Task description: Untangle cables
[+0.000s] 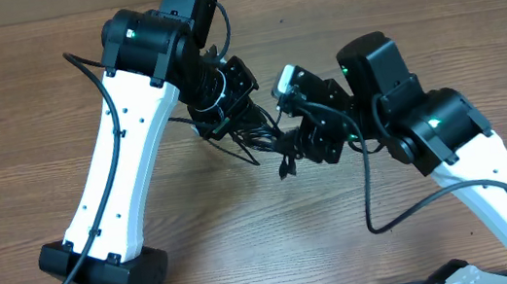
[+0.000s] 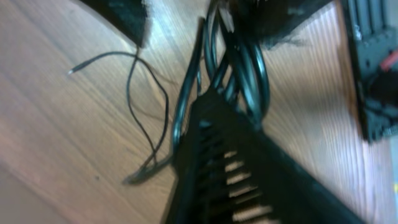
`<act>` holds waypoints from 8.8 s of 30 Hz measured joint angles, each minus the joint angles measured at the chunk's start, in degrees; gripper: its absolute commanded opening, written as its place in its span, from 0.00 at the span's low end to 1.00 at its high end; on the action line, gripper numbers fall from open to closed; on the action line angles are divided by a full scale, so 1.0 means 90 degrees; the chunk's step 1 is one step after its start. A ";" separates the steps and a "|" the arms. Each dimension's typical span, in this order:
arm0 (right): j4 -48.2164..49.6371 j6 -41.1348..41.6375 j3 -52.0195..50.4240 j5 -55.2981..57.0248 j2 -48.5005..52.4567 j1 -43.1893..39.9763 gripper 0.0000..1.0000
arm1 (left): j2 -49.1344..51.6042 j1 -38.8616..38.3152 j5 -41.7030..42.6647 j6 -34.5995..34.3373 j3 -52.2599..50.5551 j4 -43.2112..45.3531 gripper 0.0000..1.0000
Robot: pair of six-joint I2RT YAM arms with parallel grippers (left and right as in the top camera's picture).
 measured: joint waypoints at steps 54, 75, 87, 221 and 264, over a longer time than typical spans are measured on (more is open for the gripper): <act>0.0352 -0.0114 0.0000 0.0027 -0.1566 0.0034 0.66 | -0.0039 -0.0039 -0.1212 -0.0056 0.0063 -0.0007 0.04; 0.0554 -0.1460 0.0000 -0.0389 -0.0185 0.0034 0.56 | -0.0039 -0.0041 -0.1100 0.0471 0.0063 -0.0005 0.04; 0.0699 -0.1489 0.0000 -0.1086 0.0301 0.0034 0.19 | -0.0039 -0.0041 -0.1098 0.0476 0.0063 -0.0005 0.04; 0.0697 -0.0993 -0.0002 -0.0945 0.0962 0.0015 0.37 | -0.0041 -0.0248 -0.2390 -0.0039 -0.0039 -0.0024 0.04; 0.0401 -0.1207 -0.0002 -0.2089 0.1049 -0.0058 0.04 | -0.0090 -0.0233 -0.1889 -0.0017 -0.0039 -0.0049 0.04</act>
